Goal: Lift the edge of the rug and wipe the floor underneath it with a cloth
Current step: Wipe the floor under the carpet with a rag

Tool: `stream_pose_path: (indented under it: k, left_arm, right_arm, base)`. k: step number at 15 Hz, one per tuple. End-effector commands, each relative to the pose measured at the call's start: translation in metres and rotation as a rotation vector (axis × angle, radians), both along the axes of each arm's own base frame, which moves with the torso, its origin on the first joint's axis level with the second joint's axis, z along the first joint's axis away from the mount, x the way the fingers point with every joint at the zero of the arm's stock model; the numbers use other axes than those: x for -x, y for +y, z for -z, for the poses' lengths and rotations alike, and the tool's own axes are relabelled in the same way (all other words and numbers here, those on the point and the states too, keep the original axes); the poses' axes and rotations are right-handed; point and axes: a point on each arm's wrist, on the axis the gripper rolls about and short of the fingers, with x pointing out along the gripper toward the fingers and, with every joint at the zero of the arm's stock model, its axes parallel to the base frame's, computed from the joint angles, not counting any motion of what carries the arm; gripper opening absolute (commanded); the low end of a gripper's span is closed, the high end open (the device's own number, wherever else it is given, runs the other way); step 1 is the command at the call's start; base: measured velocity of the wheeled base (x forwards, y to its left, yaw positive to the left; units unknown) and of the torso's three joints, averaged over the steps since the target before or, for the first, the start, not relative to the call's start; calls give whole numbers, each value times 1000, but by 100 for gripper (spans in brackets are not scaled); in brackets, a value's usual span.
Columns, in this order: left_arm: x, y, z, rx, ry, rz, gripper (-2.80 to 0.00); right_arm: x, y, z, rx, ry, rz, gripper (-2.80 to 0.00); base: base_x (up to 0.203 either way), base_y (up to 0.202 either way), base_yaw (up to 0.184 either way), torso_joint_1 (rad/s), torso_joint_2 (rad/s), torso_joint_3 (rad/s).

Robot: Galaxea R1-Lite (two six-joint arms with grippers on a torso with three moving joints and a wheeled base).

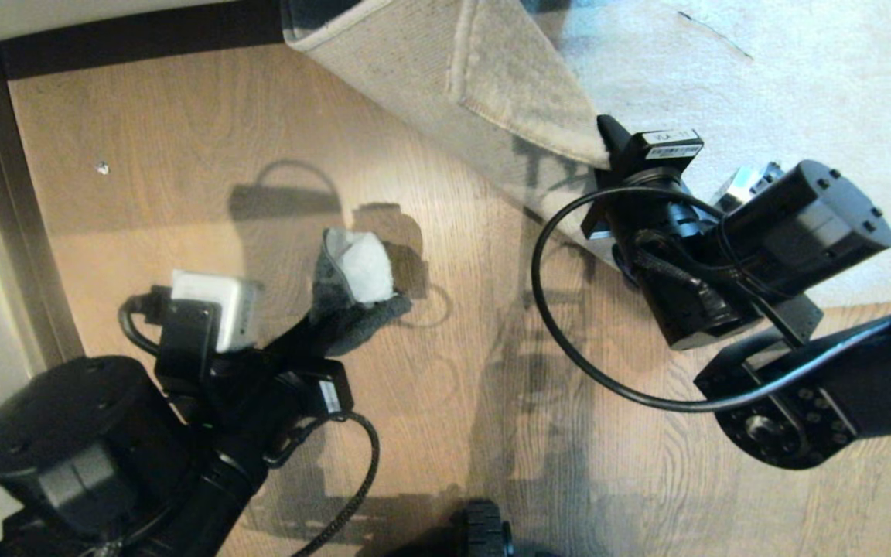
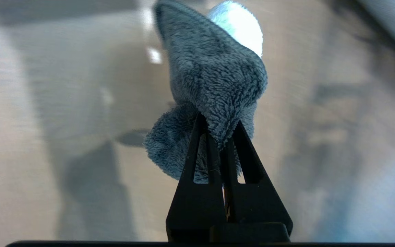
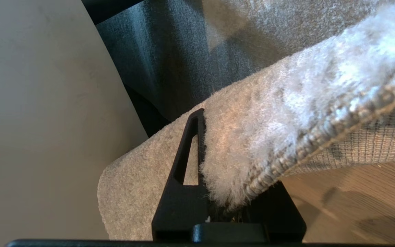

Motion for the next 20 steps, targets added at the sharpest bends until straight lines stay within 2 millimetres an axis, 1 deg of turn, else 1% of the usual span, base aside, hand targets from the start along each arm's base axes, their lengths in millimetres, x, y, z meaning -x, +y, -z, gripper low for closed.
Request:
stream_pose_path:
  k: [1, 4, 6, 8, 10, 12, 14, 16, 17, 19, 20]
  left_arm:
    - [1, -24, 9, -20, 21, 65, -280]
    - [-23, -62, 16, -2, 13, 82, -280]
    - [-39, -85, 31, -1, 14, 86, -280]
    - [-51, -101, 44, 22, -5, 87, -280]
    - [-67, -112, 46, 62, -39, 68, -280]
    - [-83, -108, 47, 72, -51, 25, -280]
    - [-101, -98, 47, 78, -61, -32, -280]
    - [-117, -80, 43, 85, -75, -102, -280]
    - [-122, -69, 38, 92, -84, -138, -280]
    - [-127, -43, 25, 106, -102, -217, -280]
    - [-125, -31, 21, 104, -103, -245, -280]
  right_arm:
    - [3, -2, -4, -36, -36, -4, -280]
    - [2, -2, -4, -34, -35, -3, -280]
    - [2, -1, -4, -34, -35, -3, -280]
    - [2, -1, -4, -29, -40, -11, -280]
    - [2, -1, -4, -25, -42, -16, -280]
    - [2, -1, -4, -24, -42, -17, -280]
    - [2, -1, -3, -22, -41, -16, -280]
    - [2, -1, -3, -22, -41, -16, -280]
    - [2, -1, -3, -21, -41, -16, -280]
    - [3, -2, -4, -4, -46, -4, -280]
    - [3, -3, -4, -2, -46, -2, -280]
  base:
    - [0, 0, 0, 0, 0, 0]
    - [0, 0, 0, 0, 0, 0]
    - [0, 0, 0, 0, 0, 0]
    - [0, 0, 0, 0, 0, 0]
    - [0, 0, 0, 0, 0, 0]
    - [0, 0, 0, 0, 0, 0]
    - [0, 0, 0, 0, 0, 0]
    - [0, 0, 0, 0, 0, 0]
    - [0, 0, 0, 0, 0, 0]
    - [0, 0, 0, 0, 0, 0]
    - [0, 0, 0, 0, 0, 0]
